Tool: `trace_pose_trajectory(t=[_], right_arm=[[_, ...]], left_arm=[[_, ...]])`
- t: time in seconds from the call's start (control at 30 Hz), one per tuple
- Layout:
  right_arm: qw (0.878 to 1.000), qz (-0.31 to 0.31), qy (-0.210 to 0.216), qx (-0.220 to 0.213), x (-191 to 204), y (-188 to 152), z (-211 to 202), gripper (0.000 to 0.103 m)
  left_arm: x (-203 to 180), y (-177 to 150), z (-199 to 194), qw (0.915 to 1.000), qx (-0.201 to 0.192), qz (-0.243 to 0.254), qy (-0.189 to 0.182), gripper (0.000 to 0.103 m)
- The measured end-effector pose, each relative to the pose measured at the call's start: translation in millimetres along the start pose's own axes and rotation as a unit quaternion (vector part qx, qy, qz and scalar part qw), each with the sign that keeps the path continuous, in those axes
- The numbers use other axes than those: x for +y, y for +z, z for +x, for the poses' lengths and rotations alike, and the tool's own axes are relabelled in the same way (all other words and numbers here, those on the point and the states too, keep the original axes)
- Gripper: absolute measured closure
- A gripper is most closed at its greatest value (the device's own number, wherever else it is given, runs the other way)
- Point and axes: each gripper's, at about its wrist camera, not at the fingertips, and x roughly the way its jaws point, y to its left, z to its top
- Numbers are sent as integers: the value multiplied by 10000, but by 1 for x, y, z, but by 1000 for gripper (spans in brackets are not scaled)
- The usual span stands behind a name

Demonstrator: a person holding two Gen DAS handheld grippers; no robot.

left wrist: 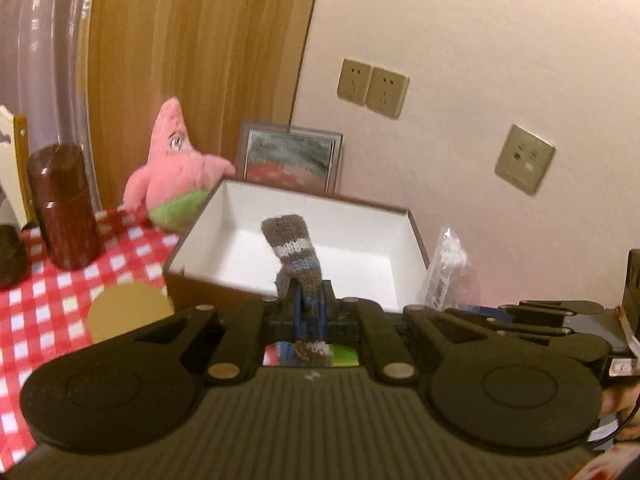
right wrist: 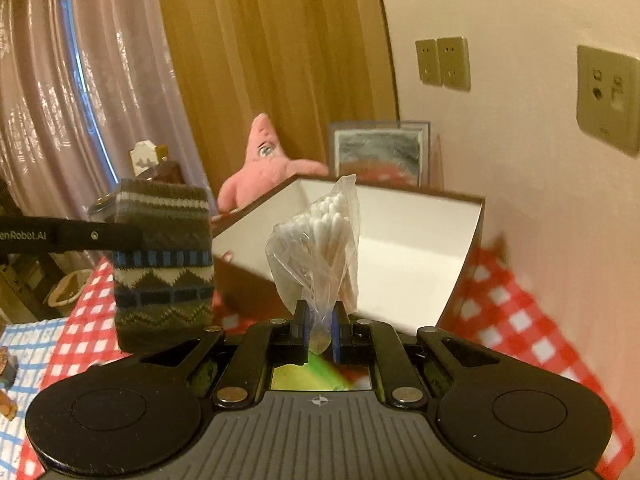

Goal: Organize soft objects
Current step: 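Carry the swab bag and sock into the brown box and open both tools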

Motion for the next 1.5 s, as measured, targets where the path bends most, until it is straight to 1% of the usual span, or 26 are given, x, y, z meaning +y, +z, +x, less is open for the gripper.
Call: trace_pose_trajectory(t=[0.17, 0.37, 0.5, 0.67, 0.77, 0.8, 0.83, 0.87, 0.9, 0.93, 0.97, 1.07, 1.23, 1.37, 1.5], right_arm=[[9999, -98, -122, 14, -23, 25, 30, 93], [9993, -9, -245, 267, -50, 41, 68, 92], [9986, 57, -308, 427, -62, 46, 87, 92], [9975, 46, -380, 593, -74, 50, 107, 92], [9973, -42, -434, 595, -78, 52, 114, 92], [9970, -60, -456, 624, -78, 53, 118, 91], [9969, -32, -439, 651, -80, 54, 119, 86], [9970, 26, -404, 654, -82, 54, 121, 76], [9973, 84, -389, 623, -83, 54, 121, 69], [9975, 135, -413, 555, -85, 54, 119, 57], [9977, 145, -438, 501, -85, 54, 117, 52], [9981, 122, -418, 424, -85, 54, 110, 50], [9987, 141, -380, 322, -82, 51, 89, 50], [9990, 239, -320, 190, -79, 44, 62, 50], [9991, 318, -264, 124, -74, 32, 33, 50]], left_arm=[[-12, 28, 33, 9996, -210, 147, 130, 95], [-14, 55, 79, 9991, -309, 231, 171, 95], [-9, 61, 117, 9990, -110, 327, 287, 95], [-3, 61, 155, 9978, 182, 451, 443, 94], [2, 59, 174, 9961, 388, 562, 554, 84], [3, 58, 180, 9952, 429, 615, 635, 77], [5, 57, 184, 9944, 461, 667, 681, 73], [5, 57, 187, 9936, 489, 734, 702, 72], [6, 56, 189, 9930, 510, 787, 718, 71], [7, 56, 190, 9926, 530, 814, 729, 71], [7, 56, 189, 9924, 551, 827, 727, 70], [10, 54, 186, 9924, 643, 779, 698, 68], [13, 45, 166, 9917, 833, 690, 694, 66], [14, 36, 137, 9928, 866, 565, 603, 64], [14, 21, 102, 9935, 866, 437, 598, 62]])
